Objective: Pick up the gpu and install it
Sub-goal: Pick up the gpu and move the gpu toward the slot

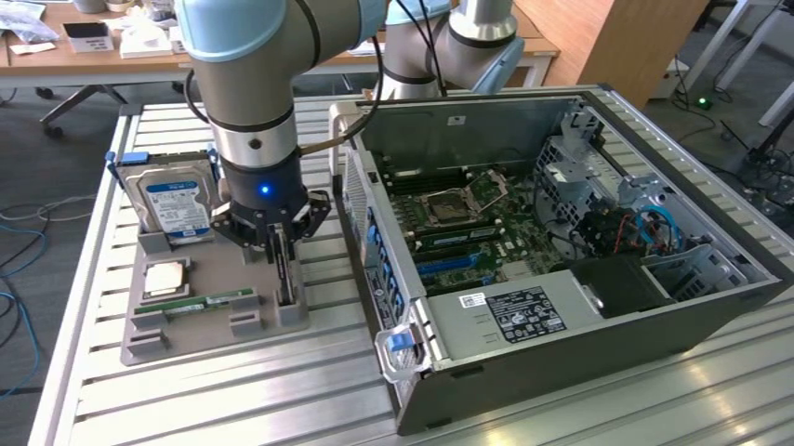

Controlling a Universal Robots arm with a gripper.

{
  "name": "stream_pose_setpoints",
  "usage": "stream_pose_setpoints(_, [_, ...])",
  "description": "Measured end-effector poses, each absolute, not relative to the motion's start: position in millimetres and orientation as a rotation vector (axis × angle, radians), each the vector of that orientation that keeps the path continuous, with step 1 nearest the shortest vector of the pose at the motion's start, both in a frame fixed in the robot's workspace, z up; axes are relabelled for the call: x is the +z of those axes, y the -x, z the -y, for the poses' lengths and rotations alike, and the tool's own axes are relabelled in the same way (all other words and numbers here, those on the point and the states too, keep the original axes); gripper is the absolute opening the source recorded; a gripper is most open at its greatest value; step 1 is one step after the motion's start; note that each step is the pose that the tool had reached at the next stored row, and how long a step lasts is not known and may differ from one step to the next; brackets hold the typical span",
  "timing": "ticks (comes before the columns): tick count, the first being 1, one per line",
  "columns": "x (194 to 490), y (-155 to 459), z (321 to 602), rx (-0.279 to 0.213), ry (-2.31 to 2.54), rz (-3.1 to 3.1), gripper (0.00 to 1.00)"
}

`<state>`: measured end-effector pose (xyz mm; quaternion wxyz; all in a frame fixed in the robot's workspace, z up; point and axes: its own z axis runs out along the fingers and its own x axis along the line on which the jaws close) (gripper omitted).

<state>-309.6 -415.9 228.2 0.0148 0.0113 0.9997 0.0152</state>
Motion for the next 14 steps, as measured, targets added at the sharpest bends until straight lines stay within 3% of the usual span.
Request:
stream_pose_setpoints(5, [228.2, 309.7, 415.9, 0.047, -0.035, -3.112, 0.32])
stream_pose_setpoints(6, [228.2, 309.7, 415.9, 0.047, -0.035, -3.112, 0.26])
stream_pose_setpoints(14, [228.2, 309.6, 415.9, 0.047, -0.035, -3.111, 0.26])
